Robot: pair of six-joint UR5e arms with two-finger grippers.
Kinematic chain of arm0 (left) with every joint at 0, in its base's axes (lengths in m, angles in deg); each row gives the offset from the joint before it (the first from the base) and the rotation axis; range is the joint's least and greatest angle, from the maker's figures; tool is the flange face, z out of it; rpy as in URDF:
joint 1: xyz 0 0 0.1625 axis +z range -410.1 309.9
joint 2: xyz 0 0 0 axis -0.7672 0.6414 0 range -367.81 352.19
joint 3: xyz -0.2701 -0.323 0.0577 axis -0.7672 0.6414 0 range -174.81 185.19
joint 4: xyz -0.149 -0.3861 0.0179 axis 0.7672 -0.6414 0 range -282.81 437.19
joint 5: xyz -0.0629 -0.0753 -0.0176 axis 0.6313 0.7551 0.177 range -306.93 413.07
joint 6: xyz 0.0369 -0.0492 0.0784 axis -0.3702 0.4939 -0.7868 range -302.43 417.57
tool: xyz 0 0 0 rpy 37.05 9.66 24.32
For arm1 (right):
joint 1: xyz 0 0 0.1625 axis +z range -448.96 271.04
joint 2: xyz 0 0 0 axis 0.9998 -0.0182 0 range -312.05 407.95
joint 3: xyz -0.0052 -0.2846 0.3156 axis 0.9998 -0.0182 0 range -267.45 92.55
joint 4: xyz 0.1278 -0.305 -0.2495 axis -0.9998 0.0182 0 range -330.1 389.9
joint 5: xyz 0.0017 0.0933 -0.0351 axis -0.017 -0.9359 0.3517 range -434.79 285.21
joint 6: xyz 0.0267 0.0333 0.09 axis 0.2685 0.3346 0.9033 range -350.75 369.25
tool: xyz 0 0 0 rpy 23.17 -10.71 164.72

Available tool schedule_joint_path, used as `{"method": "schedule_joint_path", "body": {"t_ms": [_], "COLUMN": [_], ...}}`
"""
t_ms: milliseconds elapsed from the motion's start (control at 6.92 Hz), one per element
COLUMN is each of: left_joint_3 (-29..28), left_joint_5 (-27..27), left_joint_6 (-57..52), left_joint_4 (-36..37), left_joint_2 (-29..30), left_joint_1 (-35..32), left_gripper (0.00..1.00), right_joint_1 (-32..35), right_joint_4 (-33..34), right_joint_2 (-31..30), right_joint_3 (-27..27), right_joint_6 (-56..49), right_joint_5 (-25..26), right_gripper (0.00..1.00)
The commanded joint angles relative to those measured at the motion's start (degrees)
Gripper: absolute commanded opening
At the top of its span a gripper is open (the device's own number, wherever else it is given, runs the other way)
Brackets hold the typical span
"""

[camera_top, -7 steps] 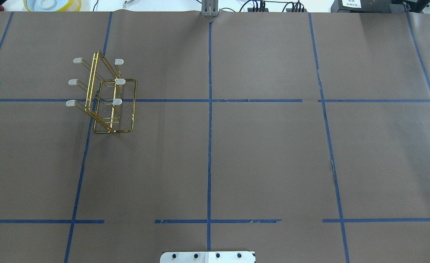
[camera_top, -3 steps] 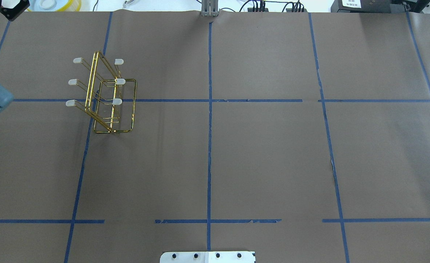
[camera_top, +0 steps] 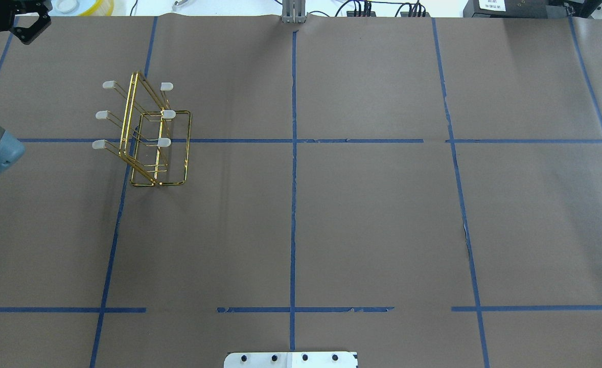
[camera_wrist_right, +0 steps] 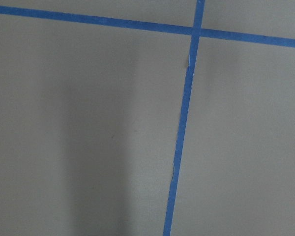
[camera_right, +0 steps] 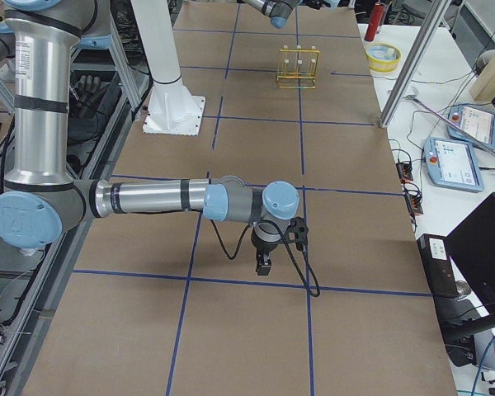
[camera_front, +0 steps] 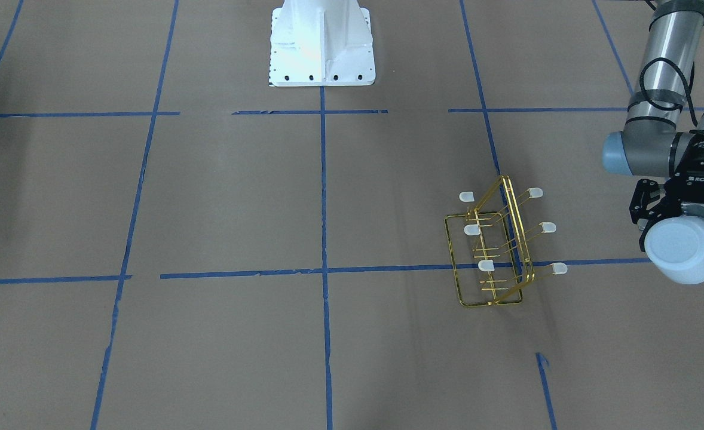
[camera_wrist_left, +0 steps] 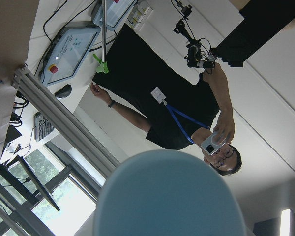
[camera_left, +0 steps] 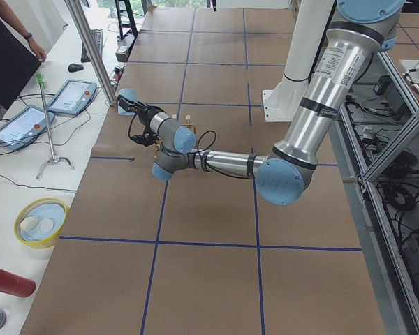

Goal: Hang cup on cup holder
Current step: 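Carry the cup with the left gripper toward the gold rack's top hook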

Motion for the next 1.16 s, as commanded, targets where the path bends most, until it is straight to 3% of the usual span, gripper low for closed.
{"method": "schedule_joint_path", "body": {"t_ms": [0, 722, 1011], "left_joint_3": [-3.24, -4.58, -6.24], "left_joint_5": [-3.74, -6.83, -11.12], "left_joint_6": [0.1, 11.86, 19.56], "left_joint_4": [-0.69, -0.6, -0.34], "left_joint_2": [-0.54, -0.55, -0.98], "left_joint_1": [4.1, 7.97, 10.7], "left_gripper": [0.04, 0.05, 0.05], "right_joint_1": [0.0, 0.0, 0.0], "right_joint_4": [0.0, 0.0, 0.0], "right_joint_2": [0.0, 0.0, 0.0], "right_joint_3": [0.0, 0.0, 0.0], "right_joint_6": [0.0, 0.0, 0.0], "right_joint_5": [0.0, 0.0, 0.0], "right_gripper": [1.0, 1.0, 1.0]}}
